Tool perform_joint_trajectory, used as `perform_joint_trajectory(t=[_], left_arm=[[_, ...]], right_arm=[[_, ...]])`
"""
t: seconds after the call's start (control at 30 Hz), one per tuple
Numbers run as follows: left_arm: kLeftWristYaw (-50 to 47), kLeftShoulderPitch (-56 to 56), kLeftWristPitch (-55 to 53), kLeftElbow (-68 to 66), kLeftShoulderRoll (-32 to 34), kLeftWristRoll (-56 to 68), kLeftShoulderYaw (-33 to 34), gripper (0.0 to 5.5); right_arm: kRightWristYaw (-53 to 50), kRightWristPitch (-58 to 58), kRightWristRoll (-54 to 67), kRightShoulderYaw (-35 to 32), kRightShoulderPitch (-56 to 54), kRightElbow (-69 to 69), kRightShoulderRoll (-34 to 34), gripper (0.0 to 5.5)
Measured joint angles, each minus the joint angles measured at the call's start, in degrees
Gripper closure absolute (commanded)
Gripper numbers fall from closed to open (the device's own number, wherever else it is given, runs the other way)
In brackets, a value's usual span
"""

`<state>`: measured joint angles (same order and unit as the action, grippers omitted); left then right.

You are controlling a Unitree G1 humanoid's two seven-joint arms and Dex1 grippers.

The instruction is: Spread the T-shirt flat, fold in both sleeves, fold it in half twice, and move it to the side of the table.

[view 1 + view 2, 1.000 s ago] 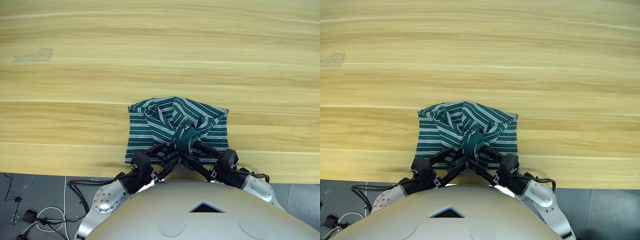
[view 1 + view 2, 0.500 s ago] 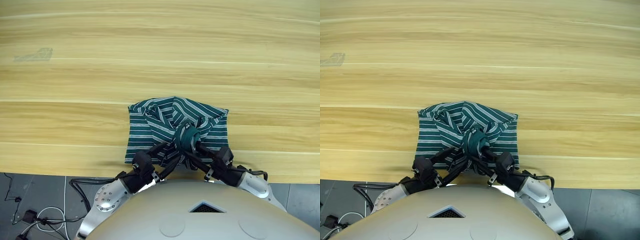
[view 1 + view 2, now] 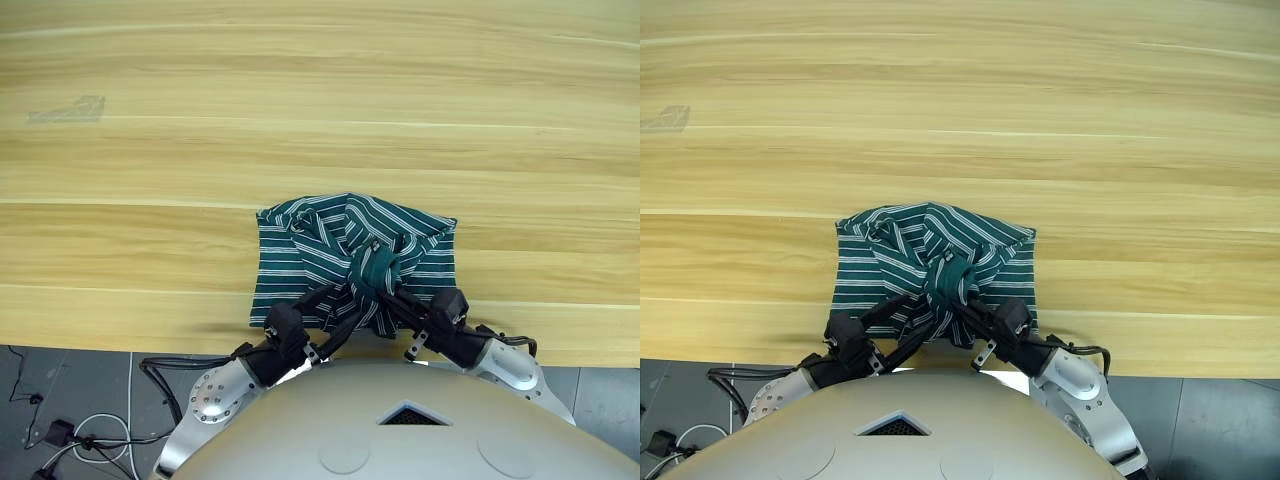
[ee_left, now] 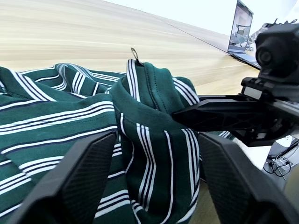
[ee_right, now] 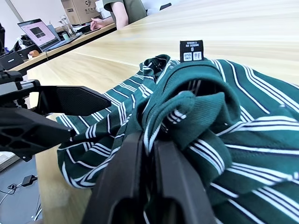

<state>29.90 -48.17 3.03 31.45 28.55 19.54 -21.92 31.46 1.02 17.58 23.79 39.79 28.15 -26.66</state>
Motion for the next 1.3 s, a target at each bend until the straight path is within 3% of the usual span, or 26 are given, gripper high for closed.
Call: perform_joint_trajectory(t=[0.33, 0.57, 1.3], left_arm=[[6.83, 5.7, 1.07, -3.2, 1.73, 4.05, -1.52, 2.26], [7.32, 6.1, 1.6, -3.73, 1.73, 5.2, -1.69, 2.26], [6.25, 7.09, 5.22, -5.45, 1.72, 3.18, -0.77, 3.88]], right_arm=[[1.25, -0.1, -2.7, 5.23, -6.18, 0.0, 3.31, 5.22], [1.3, -0.25, -3.17, 5.41, -6.65, -0.02, 3.43, 5.22], [0.9, -1.81, -3.23, 5.06, -6.0, -0.65, 3.56, 5.23]])
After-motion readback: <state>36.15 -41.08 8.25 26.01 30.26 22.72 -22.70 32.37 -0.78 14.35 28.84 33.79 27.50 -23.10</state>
